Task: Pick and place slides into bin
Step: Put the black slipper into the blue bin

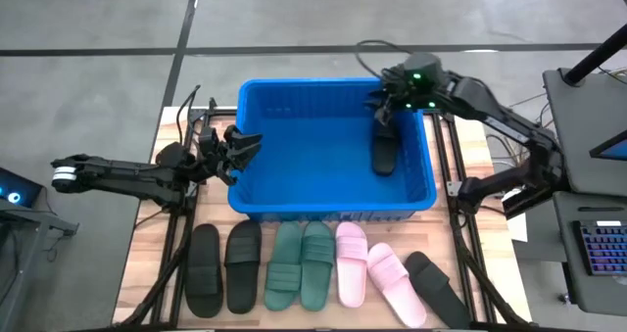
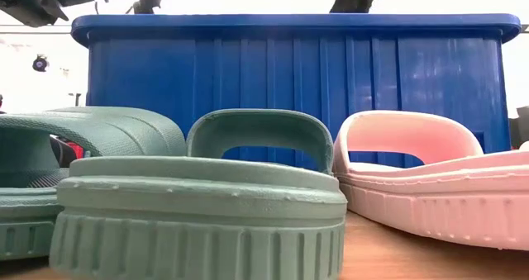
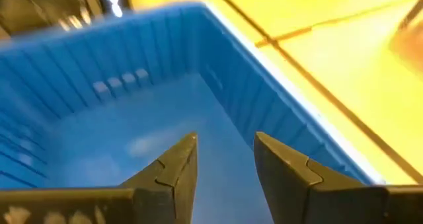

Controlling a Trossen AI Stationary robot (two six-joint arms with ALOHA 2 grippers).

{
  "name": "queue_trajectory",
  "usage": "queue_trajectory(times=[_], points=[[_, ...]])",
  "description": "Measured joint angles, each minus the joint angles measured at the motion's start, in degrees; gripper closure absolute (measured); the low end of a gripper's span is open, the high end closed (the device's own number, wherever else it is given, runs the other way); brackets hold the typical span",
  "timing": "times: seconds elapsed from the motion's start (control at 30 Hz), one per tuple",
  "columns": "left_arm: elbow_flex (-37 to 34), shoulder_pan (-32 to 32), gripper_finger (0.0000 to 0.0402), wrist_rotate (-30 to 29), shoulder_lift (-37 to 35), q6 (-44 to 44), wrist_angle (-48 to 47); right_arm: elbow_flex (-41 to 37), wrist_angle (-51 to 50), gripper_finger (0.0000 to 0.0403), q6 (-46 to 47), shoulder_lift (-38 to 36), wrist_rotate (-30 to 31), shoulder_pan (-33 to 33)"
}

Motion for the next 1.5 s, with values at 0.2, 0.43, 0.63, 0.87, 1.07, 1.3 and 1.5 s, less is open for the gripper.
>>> queue_trajectory(times=[0.2, 0.43, 0.63, 0.87, 1.07, 1.3, 1.5], points=[[0.00, 0.00, 0.0233, 0.00, 0.00, 0.40, -0.02, 1.02, -1.05, 0.0264, 5.40, -5.29, 0.13, 5.20], [0.00, 0.00, 0.0233, -0.02, 0.00, 0.42, 0.00, 1.04, -1.05, 0.0264, 14.03, -8.55, 0.26, 12.89], [0.00, 0.00, 0.0233, -0.02, 1.05, 0.36, 0.07, 1.11, -1.14, 0.0264, 14.72, -10.08, 0.20, 19.09], [0.00, 0.00, 0.0233, -0.79, 2.73, -3.08, 0.66, 1.11, -3.92, 0.0264, 23.65, -12.48, -0.19, 26.67], [0.02, 0.00, 0.0233, -1.10, 3.36, -6.13, 4.44, 1.11, -13.01, 0.0264, 32.61, -13.95, 1.25, 35.28], [0.59, 0.00, 0.0233, -1.11, 2.19, -6.11, 5.15, 1.11, -20.10, 0.0264, 42.11, -13.73, 3.50, 43.71], [0.59, 0.00, 0.0233, -1.11, 2.20, -6.16, 5.08, 1.06, -21.86, 0.0271, 47.43, -12.48, 4.82, 49.83]])
